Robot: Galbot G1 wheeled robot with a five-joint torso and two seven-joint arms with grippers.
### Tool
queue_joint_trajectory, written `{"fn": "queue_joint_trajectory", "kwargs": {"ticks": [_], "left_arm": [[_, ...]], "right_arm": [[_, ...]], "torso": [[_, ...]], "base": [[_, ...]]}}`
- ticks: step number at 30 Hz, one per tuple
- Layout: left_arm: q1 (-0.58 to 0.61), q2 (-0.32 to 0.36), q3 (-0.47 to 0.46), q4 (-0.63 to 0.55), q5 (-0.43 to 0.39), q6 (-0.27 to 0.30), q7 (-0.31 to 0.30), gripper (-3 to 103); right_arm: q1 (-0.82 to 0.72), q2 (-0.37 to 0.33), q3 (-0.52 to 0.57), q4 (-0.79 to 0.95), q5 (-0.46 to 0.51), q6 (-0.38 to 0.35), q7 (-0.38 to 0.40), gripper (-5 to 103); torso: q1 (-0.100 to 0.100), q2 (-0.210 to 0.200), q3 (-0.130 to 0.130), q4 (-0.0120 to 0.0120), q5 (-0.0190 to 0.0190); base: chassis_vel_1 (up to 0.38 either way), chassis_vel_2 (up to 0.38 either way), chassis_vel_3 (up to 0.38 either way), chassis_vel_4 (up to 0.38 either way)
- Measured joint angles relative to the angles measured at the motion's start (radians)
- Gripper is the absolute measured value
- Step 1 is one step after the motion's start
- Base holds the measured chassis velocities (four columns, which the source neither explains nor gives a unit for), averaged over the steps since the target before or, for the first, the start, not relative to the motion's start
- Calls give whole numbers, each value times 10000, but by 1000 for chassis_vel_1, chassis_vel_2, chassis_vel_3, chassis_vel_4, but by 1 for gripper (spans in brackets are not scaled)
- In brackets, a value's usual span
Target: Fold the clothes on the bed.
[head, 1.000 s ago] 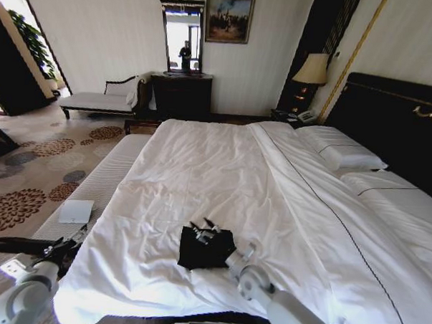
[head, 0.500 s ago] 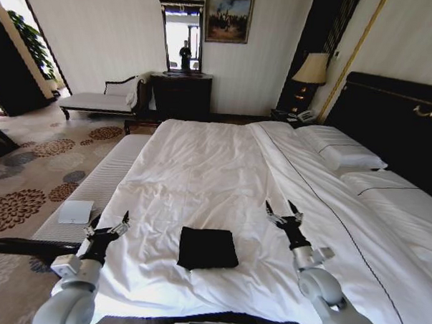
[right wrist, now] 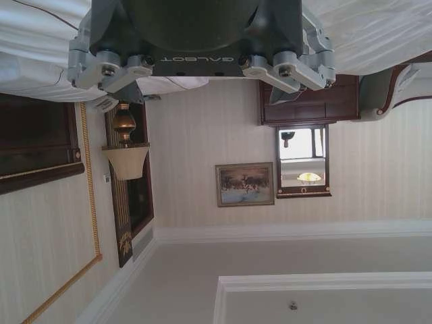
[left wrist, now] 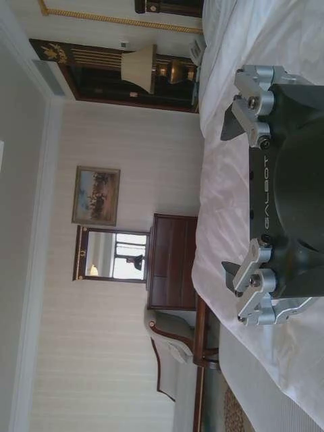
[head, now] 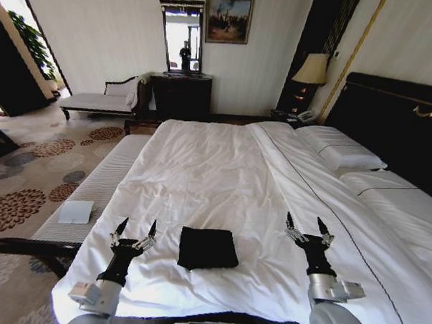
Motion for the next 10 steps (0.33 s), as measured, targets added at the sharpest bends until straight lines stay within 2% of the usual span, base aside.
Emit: {"fn": "queue_joint_trajectory", "kwargs": {"ticks": [10], "left_arm": [[-19, 11, -31, 11, -37, 2, 0, 100]], "right_arm": [[49, -23, -38, -13, 30, -8, -25, 100]], "torso": [[0, -1, 1, 0, 0]], "base": [[0, 0, 0, 0]]}}
